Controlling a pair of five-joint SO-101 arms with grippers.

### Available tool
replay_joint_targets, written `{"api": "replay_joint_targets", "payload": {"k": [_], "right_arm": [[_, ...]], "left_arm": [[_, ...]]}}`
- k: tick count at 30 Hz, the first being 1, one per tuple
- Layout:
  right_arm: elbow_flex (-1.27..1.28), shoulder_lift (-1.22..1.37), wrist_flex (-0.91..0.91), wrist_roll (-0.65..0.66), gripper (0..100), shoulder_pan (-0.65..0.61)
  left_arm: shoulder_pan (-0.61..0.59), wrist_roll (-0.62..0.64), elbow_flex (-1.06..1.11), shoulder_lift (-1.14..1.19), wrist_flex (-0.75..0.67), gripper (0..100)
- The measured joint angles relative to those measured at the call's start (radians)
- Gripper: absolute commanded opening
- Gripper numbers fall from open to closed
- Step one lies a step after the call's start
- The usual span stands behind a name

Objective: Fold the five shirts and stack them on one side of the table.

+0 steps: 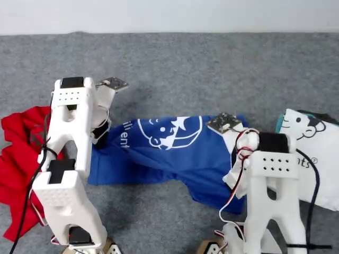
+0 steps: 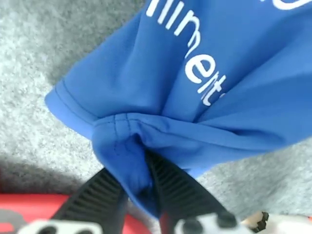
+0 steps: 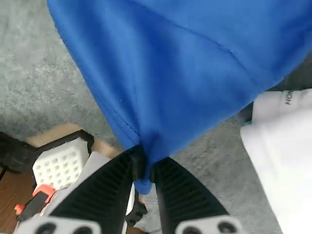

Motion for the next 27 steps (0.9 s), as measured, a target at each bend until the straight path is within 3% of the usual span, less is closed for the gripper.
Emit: {"api": "replay_joint_targets", "payload": {"k": [6, 13, 19, 27], "right_arm": [[0.051, 0.000, -0.026, 0.000, 2.4, 0.000], [0.051, 0.000, -0.025, 0.003, 21.3, 0.011], [0.008, 0.000, -0.025, 0.005, 21.7, 0.055], [-0.133, 0.000, -0.120, 0.009, 21.6, 0.052]], "left_arm": [[0.000, -0.018, 0.000, 0.000, 0.000, 2], [0.000, -0.031, 0.000, 0.000, 0.000, 9], [0.000, -0.014, 0.002, -0.031, 0.000, 12], [0.000, 0.006, 0.002, -0.247, 0.002, 15]]}}
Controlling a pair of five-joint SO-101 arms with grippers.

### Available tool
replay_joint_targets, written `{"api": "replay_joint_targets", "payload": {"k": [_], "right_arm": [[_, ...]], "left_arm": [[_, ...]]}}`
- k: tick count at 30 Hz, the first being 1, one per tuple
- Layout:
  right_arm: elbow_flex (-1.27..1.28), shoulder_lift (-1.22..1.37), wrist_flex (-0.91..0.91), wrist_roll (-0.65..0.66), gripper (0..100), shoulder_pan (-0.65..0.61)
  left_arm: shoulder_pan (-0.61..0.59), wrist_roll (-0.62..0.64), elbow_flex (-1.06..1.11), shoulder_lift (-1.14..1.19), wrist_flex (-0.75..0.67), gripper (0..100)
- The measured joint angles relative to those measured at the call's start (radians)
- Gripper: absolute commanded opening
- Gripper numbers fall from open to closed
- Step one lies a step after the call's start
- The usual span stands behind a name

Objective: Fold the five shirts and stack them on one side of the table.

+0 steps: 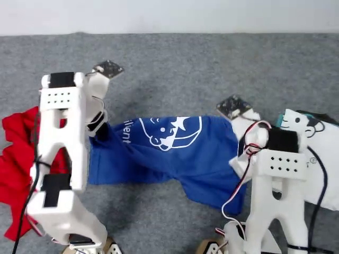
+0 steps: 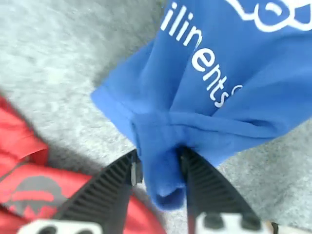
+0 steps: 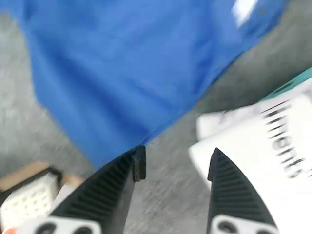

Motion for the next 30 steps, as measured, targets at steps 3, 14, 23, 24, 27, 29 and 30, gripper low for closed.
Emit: {"api": "replay_joint_targets", "payload": {"k": [3, 14, 23, 24, 27, 29, 30], "right_arm": [[-0.011, 0.000, -0.092, -0.002, 21.5, 0.000], [-0.011, 0.152, -0.178, -0.002, 21.5, 0.002], [-0.011, 0.233, -0.428, -0.002, 5.5, -0.002], [-0.018, 0.269, -0.462, -0.002, 1.7, -0.009], [-0.084, 0.391, -0.523, -0.006, 2.0, -0.048], [-0.152, 0.493, -0.534, -0.040, 0.9, -0.074], [-0.190, 0.545, -0.534, -0.060, 0.9, -0.080]], "left_arm": [[0.000, -0.003, 0.003, -0.074, 0.000, 15], [0.000, 0.002, 0.014, -0.150, 0.000, 15], [-0.005, 0.094, 0.041, -0.143, -0.046, 11], [-0.005, 0.123, 0.051, -0.124, -0.075, 8], [-0.006, 0.181, 0.057, -0.025, -0.146, 1], [0.006, 0.195, 0.057, 0.058, -0.178, 1], [0.015, 0.198, 0.057, 0.100, -0.187, 1]]}}
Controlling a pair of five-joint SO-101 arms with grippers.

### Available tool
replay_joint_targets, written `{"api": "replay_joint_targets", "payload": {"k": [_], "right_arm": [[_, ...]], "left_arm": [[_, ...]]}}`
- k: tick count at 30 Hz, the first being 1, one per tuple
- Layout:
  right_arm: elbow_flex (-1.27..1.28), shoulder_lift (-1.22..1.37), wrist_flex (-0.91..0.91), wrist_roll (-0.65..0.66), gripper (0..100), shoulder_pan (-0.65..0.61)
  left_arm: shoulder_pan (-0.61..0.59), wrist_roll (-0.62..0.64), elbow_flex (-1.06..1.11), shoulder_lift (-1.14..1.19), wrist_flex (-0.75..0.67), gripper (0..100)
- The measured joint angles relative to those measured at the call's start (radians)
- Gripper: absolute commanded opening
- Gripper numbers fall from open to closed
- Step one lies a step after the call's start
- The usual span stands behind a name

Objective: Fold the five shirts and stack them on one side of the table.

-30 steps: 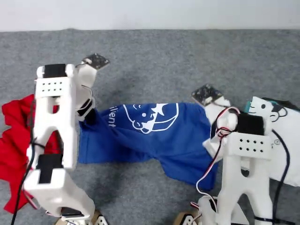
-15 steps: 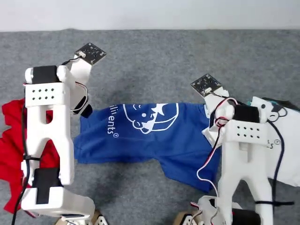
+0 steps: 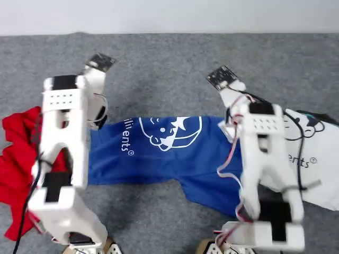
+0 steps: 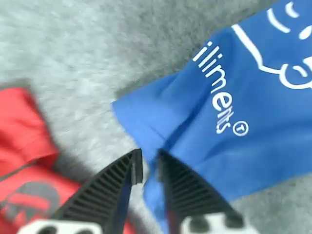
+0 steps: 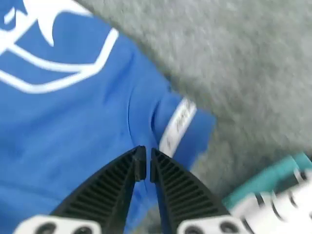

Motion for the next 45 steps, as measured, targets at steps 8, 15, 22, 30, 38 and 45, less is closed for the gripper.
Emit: {"api": "replay_joint_targets", "payload": {"k": [8, 15, 22, 30, 38, 45], "right_arm": [[-0.330, 0.420, 0.063, -0.051, 0.9, -0.014], [-0.651, 0.694, 0.226, -0.051, 0.9, 0.017], [-0.870, 0.804, 0.325, -0.051, 0.9, 0.029], [-1.062, 0.807, 0.503, -0.057, 0.9, 0.029], [-1.174, 0.829, 0.647, -0.057, 0.9, 0.029], [-1.174, 0.980, 0.555, -0.057, 0.9, 0.058]], "left_arm": [[0.034, 0.005, -0.018, 0.242, -0.037, 1], [-0.020, 0.006, -0.221, 0.381, -0.038, 1], [-0.041, 0.006, -0.486, 0.500, -0.006, 1], [-0.015, 0.006, -0.778, 0.514, 0.180, 1], [0.028, 0.006, -0.733, 0.514, 0.189, 1], [0.021, 0.006, -0.643, 0.605, 0.103, 1]]}}
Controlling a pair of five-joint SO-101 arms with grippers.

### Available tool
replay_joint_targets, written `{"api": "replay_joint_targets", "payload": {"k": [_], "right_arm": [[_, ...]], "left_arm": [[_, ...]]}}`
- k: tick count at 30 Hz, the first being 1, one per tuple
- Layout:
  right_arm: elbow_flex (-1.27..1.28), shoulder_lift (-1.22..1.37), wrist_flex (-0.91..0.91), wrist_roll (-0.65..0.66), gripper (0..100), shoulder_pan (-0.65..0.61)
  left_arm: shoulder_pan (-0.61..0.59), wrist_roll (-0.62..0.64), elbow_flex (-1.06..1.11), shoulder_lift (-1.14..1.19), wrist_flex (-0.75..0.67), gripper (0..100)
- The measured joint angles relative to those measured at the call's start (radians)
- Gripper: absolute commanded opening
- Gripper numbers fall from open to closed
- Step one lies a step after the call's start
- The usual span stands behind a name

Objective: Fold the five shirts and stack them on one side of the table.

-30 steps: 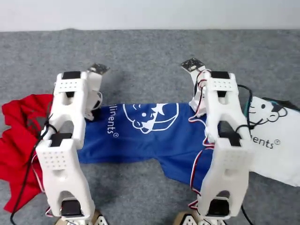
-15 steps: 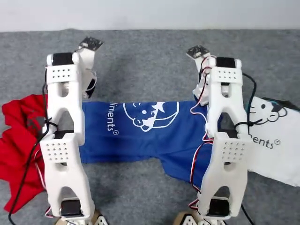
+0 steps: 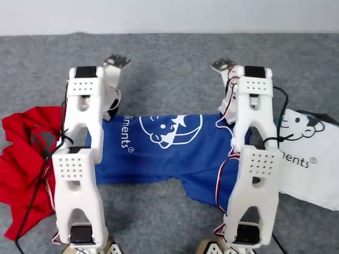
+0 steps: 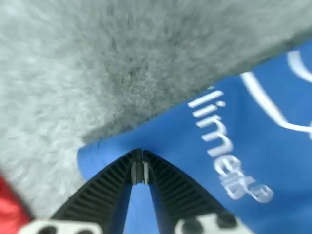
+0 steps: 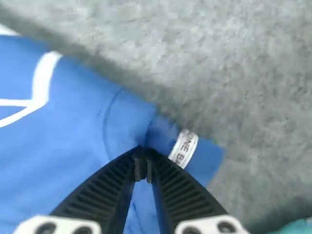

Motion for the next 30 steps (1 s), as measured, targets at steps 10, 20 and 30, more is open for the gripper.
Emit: {"api": "replay_joint_targets", "payload": {"k": [10, 20, 30], "right_arm": [[0.000, 0.025, -0.009, -0.002, 0.9, 0.026], [0.000, -0.218, 0.110, 0.000, 0.9, 0.003], [0.000, -0.555, 0.138, 0.000, 0.9, 0.106]], "left_arm": [[-0.069, 0.005, -0.127, 0.048, 0.071, 1], [0.029, 0.092, -0.195, -0.081, 0.086, 1], [0.242, 0.100, 0.115, -0.402, 0.087, 1]]}}
